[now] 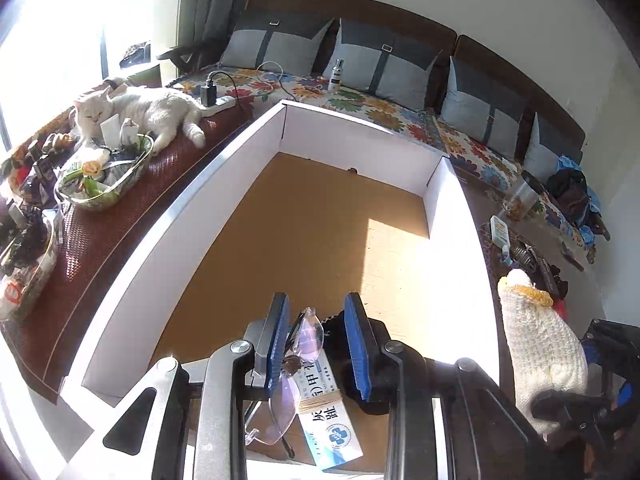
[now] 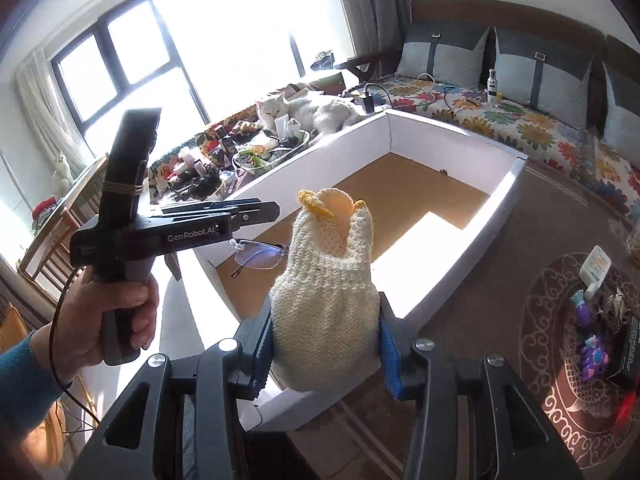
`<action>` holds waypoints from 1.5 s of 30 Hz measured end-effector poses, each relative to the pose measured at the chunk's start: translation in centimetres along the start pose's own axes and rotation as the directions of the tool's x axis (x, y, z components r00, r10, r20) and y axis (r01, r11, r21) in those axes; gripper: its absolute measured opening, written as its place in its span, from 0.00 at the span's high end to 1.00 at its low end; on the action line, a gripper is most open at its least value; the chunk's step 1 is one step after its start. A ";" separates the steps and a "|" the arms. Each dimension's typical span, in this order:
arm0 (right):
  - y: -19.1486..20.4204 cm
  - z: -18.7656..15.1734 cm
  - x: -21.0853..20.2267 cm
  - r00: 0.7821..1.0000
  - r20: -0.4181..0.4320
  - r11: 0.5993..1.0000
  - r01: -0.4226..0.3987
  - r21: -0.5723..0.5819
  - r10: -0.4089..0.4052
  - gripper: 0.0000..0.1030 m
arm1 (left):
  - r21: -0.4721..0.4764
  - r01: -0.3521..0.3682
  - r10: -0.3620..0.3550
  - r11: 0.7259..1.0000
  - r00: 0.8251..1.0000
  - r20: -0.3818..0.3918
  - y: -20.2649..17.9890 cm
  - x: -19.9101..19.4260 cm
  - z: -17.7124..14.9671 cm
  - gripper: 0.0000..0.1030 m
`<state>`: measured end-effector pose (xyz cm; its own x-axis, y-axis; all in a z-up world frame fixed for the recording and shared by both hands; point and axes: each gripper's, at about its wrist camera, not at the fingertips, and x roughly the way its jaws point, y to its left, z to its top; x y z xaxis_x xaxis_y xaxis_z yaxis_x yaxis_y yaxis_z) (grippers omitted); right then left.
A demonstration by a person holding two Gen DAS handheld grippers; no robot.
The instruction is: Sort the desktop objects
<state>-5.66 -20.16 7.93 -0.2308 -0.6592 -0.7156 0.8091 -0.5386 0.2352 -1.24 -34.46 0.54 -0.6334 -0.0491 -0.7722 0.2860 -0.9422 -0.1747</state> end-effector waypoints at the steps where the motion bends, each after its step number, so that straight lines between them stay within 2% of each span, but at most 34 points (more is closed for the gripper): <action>1: 0.9 0.3 1.5 0.999 -0.026 1.000 -0.020 -0.006 0.020 0.56 | -0.001 -0.009 0.009 1.000 1.000 -0.028 0.6 0.8 -0.2 0.73; 3: 1.8 0.1 4.6 0.996 -0.085 0.999 -0.035 0.004 0.035 0.53 | 0.001 -0.042 0.042 0.999 0.996 -0.083 1.4 2.3 -0.9 0.72; 5: 1.9 -0.4 7.6 0.984 -0.169 0.998 -0.043 0.040 0.049 0.47 | -0.002 -0.071 0.071 0.997 0.993 -0.095 1.8 2.8 -1.5 0.69; 6: 1.7 -0.8 8.7 0.978 -0.200 0.997 -0.044 0.060 0.055 0.43 | -0.015 -0.070 0.069 0.997 0.993 -0.093 2.1 2.6 -1.8 0.57; 7: 1.5 -1.1 9.1 0.977 -0.206 0.997 -0.041 0.072 0.055 0.43 | -0.032 -0.066 0.063 0.997 0.994 -0.087 2.2 2.5 -1.9 0.37; 8: 1.2 -1.5 9.0 0.979 -0.196 0.996 -0.039 0.080 0.054 0.42 | -0.045 -0.063 0.059 0.997 0.996 -0.072 2.3 2.2 -2.2 0.27; 9: 0.8 -1.8 8.5 0.982 -0.178 0.995 -0.041 0.089 0.056 0.36 | -0.052 -0.062 0.059 0.997 0.997 -0.051 2.3 1.6 -2.4 0.15; 11: -0.3 -2.3 6.9 0.990 -0.131 0.994 -0.033 0.102 0.046 0.27 | -0.056 -0.059 0.058 0.997 0.998 -0.031 1.7 0.9 -2.8 0.15; 14: -2.4 -3.3 3.5 1.000 -0.029 0.993 -0.001 0.118 0.005 0.21 | -0.057 -0.028 0.027 0.998 0.999 -0.017 -0.2 0.1 -3.1 0.15; 16: -4.3 -4.7 1.1 0.997 0.040 0.990 0.063 0.123 -0.069 0.13 | -0.041 0.004 -0.004 0.999 1.000 0.013 -2.4 -0.9 -3.4 0.15; 17: -5.5 -5.3 0.0 0.989 0.067 0.985 0.122 0.125 -0.131 0.07 | -0.028 0.028 -0.027 0.999 0.999 0.027 -3.8 -1.5 -3.5 0.15; 20: -9.7 -10.3 -3.2 0.939 0.078 0.937 0.324 0.131 -0.335 0.05 | 0.029 0.116 -0.117 0.993 0.992 0.055 -8.7 -3.2 -4.2 0.15; 22: -13.5 -14.3 -4.9 0.886 0.019 0.878 0.457 0.139 -0.464 0.05 | 0.083 0.177 -0.183 0.981 0.981 0.063 -12.6 -4.2 -4.9 0.14; 24: -17.7 -18.3 -6.6 0.830 -0.065 0.812 0.556 0.175 -0.554 0.05 | 0.150 0.241 -0.251 0.959 0.966 0.055 -17.0 -4.9 -6.0 0.10; 25: -19.5 -20.0 -7.4 0.808 -0.099 0.783 0.588 0.203 -0.581 0.05 | 0.182 0.267 -0.279 0.946 0.959 0.042 -19.2 -4.8 -6.7 0.02; 28: -24.2 -25.1 -10.9 0.750 -0.170 0.694 0.658 0.292 -0.640 0.05 | 0.279 0.323 -0.328 0.904 0.944 -0.030 -25.4 -2.6 -9.5 0.00; 31: -27.2 -27.9 -12.7 0.716 -0.217 0.637 0.693 0.338 -0.663 0.05 | 0.340 0.314 -0.281 0.886 0.949 -0.144 -30.2 2.5 -12.5 0.00; 33: -28.5 -29.1 -14.0 0.732 -0.205 0.635 0.671 0.383 -0.650 0.03 | 0.348 0.297 -0.240 0.889 0.950 -0.200 -32.2 5.8 -13.8 0.00; 34: -29.0 -29.4 -14.5 0.734 -0.199 0.629 0.666 0.401 -0.650 0.03 | 0.348 0.287 -0.221 0.892 0.951 -0.216 -33.1 7.2 -14.1 0.00; 35: -29.3 -29.7 -14.8 0.733 -0.196 0.622 0.664 0.416 -0.651 0.03 | 0.351 0.272 -0.203 0.896 0.954 -0.223 -33.8 8.3 -14.4 0.00; 37: -29.8 -30.1 -15.1 0.753 -0.192 0.622 0.636 0.456 -0.629 0.00 | 0.366 0.225 -0.155 0.903 0.965 -0.212 -35.1 9.9 -14.4 0.00; 39: -30.0 -30.0 -15.0 0.746 -0.196 0.613 0.644 0.457 -0.637 0.00 | 0.383 0.184 -0.116 0.905 0.974 -0.193 -36.3 11.1 -14.0 0.00; 43: -30.0 -30.0 -14.9 0.744 -0.195 0.610 0.645 0.461 -0.639 0.00 | 0.433 0.137 -0.045 0.891 0.975 -0.217 -38.1 13.9 -13.4 0.00; 45: -29.7 -30.0 -14.7 0.744 -0.195 0.609 0.645 0.461 -0.640 0.00 | 0.430 0.141 -0.064 0.892 0.980 -0.189 -38.2 14.1 -13.3 0.00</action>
<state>-10.05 21.25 -8.21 -0.5840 -0.0435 -0.8106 0.0951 -0.9954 -0.0151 -11.57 5.26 -11.78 -0.5028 0.0747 -0.8611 -0.1435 -0.9897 -0.0021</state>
